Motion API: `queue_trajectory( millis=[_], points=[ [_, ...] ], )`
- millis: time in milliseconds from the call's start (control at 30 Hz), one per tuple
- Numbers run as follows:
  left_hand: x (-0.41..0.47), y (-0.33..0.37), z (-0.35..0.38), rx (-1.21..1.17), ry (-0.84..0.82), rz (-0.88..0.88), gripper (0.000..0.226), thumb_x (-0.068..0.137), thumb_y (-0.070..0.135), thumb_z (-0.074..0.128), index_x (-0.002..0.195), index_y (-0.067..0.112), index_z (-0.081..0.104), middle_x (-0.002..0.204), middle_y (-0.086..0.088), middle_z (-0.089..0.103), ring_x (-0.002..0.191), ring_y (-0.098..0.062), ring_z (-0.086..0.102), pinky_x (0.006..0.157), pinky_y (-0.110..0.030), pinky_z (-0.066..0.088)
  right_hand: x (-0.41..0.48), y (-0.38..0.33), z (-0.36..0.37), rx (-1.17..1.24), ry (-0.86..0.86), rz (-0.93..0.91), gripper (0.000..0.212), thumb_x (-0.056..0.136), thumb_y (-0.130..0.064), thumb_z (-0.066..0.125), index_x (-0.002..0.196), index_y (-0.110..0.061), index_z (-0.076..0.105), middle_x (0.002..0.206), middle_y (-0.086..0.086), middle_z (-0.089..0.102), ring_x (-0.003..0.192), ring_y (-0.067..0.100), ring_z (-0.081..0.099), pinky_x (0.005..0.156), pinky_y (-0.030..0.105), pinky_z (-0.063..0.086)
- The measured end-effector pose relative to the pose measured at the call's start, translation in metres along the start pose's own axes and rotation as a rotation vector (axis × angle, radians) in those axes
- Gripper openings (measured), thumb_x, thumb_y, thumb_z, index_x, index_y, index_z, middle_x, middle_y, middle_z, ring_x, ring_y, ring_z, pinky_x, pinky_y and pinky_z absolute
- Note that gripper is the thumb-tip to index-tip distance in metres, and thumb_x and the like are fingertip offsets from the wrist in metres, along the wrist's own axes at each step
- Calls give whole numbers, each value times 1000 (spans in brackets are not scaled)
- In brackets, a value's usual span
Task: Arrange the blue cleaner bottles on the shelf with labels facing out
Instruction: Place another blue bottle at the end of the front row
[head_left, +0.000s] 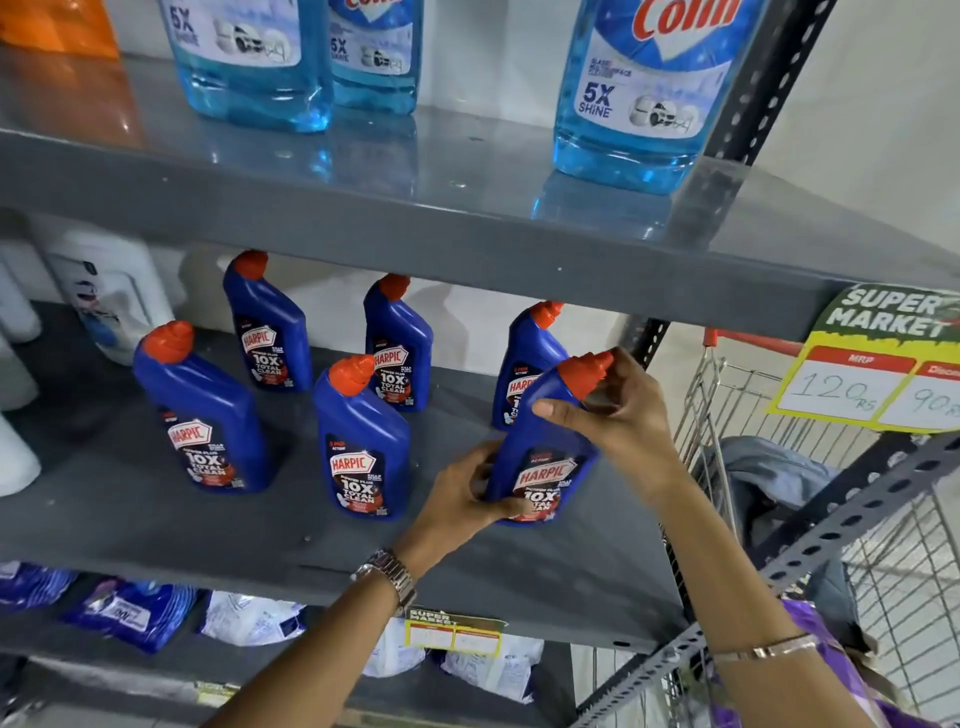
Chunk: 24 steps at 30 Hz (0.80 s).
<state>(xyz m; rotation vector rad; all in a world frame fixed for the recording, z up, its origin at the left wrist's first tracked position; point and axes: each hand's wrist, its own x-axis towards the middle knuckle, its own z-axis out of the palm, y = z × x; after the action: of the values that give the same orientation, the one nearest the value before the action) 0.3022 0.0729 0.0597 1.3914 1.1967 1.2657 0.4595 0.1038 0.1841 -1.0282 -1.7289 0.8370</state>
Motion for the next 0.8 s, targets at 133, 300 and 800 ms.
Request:
queue_trajectory(
  millis=[133,300,800],
  points=[
    [-5,-8,2,-51,-17,-25,55,66,13,81,104,40,52,106,11,65,98,-5,65,75,-22,56,-6,5,7,-41,95,5,49,39,-59,80,70,-33,52,77,-8,69,77,14,70,74,40,59],
    [-9,-17,3,-20,-20,-34,59,70,3,77,108,39,50,102,8,66,91,1,66,72,-15,54,-13,12,11,-97,112,76,51,37,-61,79,70,-32,52,74,-13,68,74,11,69,73,45,59],
    [-13,-39,5,26,-48,-77,55,72,1,75,110,28,46,100,2,63,87,9,64,69,-11,52,-24,23,20,-172,81,139,55,40,-67,74,78,-34,53,83,-10,69,82,14,68,79,50,57]
  ],
)
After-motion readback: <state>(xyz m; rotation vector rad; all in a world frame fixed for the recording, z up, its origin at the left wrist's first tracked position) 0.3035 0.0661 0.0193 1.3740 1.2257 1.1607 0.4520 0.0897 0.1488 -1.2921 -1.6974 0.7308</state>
